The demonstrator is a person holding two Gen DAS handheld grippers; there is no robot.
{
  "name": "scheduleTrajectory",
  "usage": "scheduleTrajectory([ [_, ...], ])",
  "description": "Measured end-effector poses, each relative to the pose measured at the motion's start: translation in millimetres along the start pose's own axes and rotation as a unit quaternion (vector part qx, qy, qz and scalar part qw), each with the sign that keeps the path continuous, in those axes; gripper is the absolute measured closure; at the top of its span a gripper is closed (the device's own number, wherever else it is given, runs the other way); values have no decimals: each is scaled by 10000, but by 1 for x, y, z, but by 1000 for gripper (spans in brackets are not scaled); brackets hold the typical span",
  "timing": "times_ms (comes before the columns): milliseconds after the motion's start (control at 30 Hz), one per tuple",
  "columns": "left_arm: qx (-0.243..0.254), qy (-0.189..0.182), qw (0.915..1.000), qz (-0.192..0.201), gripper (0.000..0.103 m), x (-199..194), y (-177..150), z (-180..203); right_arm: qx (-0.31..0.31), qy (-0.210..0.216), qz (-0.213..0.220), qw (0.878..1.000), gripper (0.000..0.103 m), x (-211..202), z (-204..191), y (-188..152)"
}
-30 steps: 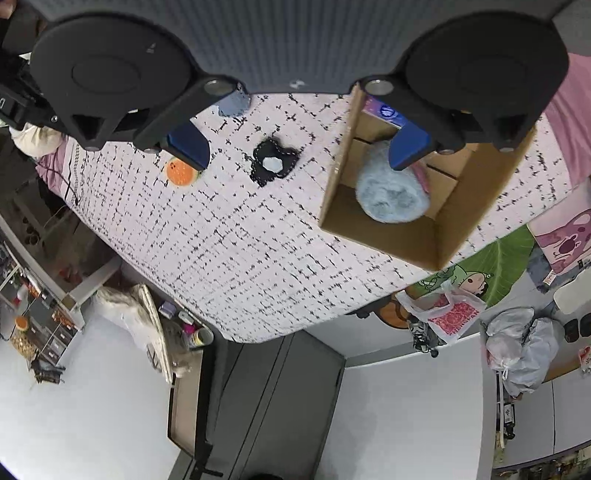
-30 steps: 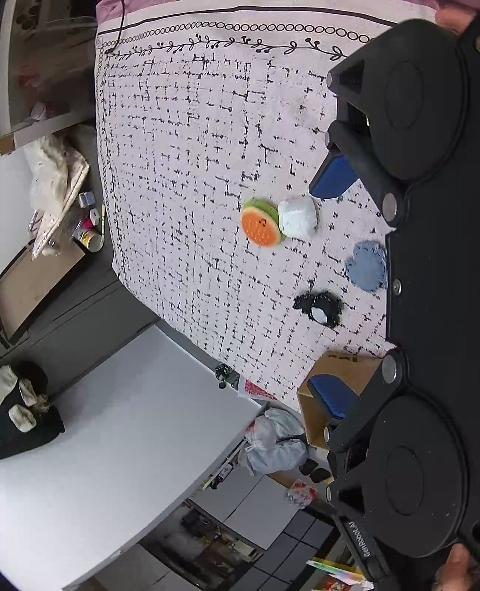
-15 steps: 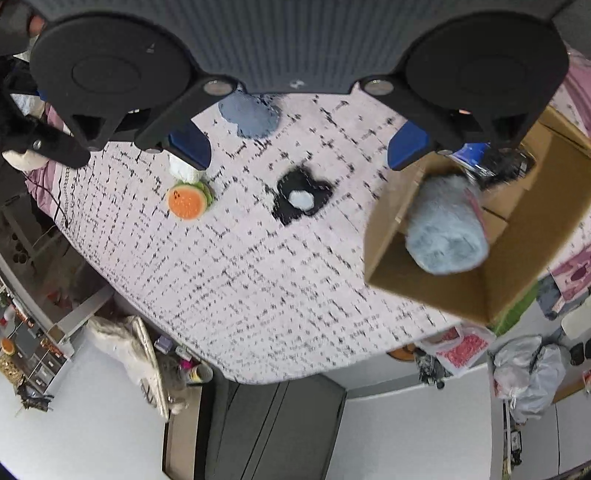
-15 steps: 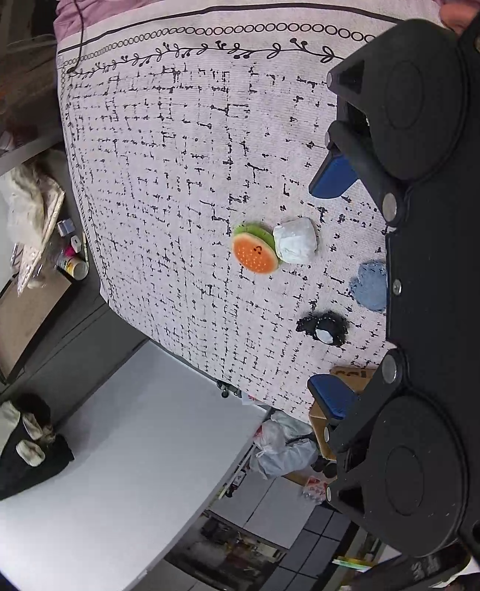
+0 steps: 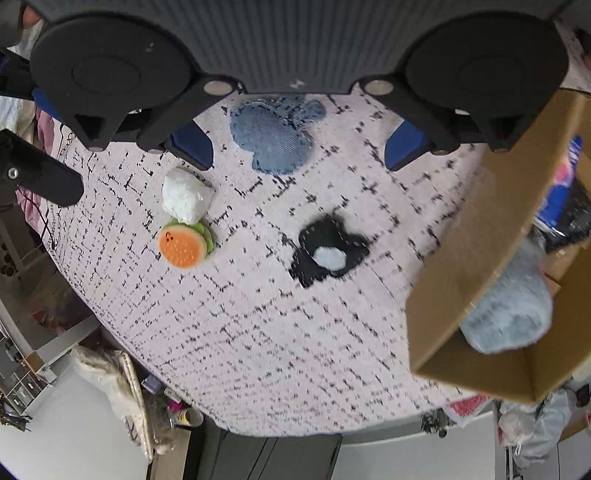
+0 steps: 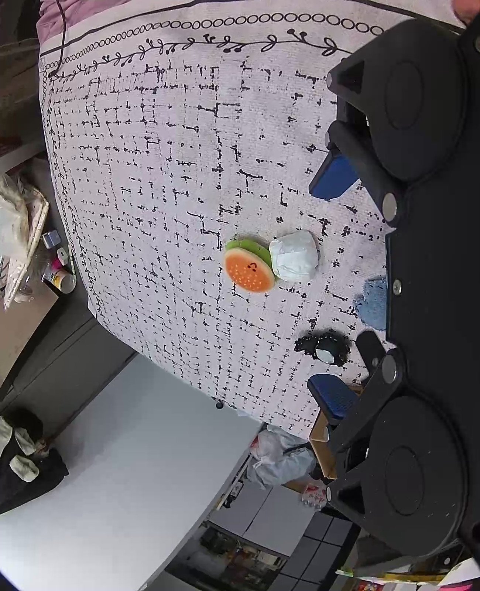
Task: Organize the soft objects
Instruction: 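Grasp the blue denim heart plush with the left tool while the right tool moves to the white plush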
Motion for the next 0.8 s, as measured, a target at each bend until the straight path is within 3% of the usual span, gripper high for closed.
scheduleTrajectory([
  [100,-87,-36,9999,-110,5,9,-5,4,44,-38,-62,10000,1,8,3,-1],
  [300,-394,-93,9981,-454,40,29,-16,5,111,-85,-96,9999,1,20,10,0],
  [367,-396,-58,9985,-378,48,30,-16,5,118,-96,-124,9998,1,24,12,0],
  [433,-421,-66,9985,-336,63,31,-14,4,122,-115,-156,9997,1,28,14,-1],
  [500,-543,-89,9980,-304,69,30,-10,1,128,-126,-179,9997,2,30,15,-2],
  [700,-620,-101,9980,-119,71,24,-1,-4,176,-129,-207,9995,3,41,16,-1],
  [800,-610,-97,9981,-48,71,20,3,-6,231,-149,-232,9994,9,47,19,3],
])
Point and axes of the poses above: each gripper's, at about its wrist camera, not at the fingertips, and x roughly the way its jaws point, z to its right, y to its top, the point moved 3 cm from there along x, roughly the way its jaws point, and after that the axes turned 6 degrees about z, right-handed, at the moved point
